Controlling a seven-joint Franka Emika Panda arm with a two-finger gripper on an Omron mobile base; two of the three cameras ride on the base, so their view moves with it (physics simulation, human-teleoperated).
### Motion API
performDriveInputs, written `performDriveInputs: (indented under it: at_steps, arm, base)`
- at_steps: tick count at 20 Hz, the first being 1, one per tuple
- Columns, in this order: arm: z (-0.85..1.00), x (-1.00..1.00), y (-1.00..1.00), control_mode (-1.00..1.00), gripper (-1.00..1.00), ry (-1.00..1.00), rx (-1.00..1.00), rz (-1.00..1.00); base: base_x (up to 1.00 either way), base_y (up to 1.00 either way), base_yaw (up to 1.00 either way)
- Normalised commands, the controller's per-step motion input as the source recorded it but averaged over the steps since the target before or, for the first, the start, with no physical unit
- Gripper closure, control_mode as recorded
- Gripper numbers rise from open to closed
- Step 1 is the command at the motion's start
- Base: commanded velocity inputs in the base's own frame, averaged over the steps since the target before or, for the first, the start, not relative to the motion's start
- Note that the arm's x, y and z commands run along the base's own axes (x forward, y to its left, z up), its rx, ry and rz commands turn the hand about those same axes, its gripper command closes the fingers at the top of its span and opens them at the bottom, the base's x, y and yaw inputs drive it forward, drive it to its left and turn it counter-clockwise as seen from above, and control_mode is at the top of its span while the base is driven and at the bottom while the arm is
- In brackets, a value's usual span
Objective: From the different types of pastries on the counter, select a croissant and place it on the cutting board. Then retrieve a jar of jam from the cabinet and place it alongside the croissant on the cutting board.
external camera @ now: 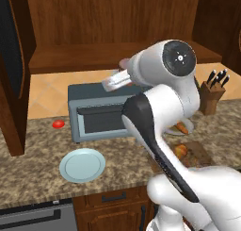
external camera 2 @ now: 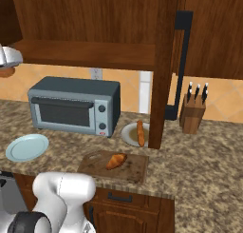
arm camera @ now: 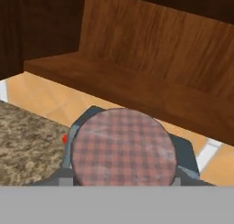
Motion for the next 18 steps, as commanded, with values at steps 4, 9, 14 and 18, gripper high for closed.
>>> performDriveInputs:
  at_steps: [4, 9, 14, 18]
  arm:
    - [0.00, -1.00, -0.77, -1.00, 1.00, 0.00, 0.00, 0.00]
    - [-0.02, -1.00, -0.73, -1.00, 1.00, 0.01, 0.00, 0.00]
    - [-0.34, -0.80, -0.65, -1.00, 1.00, 0.15, 0.00, -0.05]
    - [-0.37, -0.41, -0.53, -1.00, 1.00, 0.38, -0.03, -0.19]
  base:
    - [0.00, 0.00, 0.00]
    - [0.00, 0.00, 0.00]
    - [0.00, 0.00, 0.00]
    - [0.00, 0.00, 0.00]
